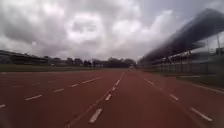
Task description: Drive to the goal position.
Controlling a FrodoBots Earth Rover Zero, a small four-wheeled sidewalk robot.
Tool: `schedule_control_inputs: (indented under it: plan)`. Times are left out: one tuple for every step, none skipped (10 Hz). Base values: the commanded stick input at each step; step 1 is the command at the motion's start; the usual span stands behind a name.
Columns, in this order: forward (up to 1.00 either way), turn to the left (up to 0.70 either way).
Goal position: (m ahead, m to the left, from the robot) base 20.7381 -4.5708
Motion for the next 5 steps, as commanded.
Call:
schedule_control_inputs:
  plan:
    - [0.7,0.0]
    - [0.7,0.0]
    - [0.7,0.0]
    - [0.7,0.0]
    - [0.7,0.0]
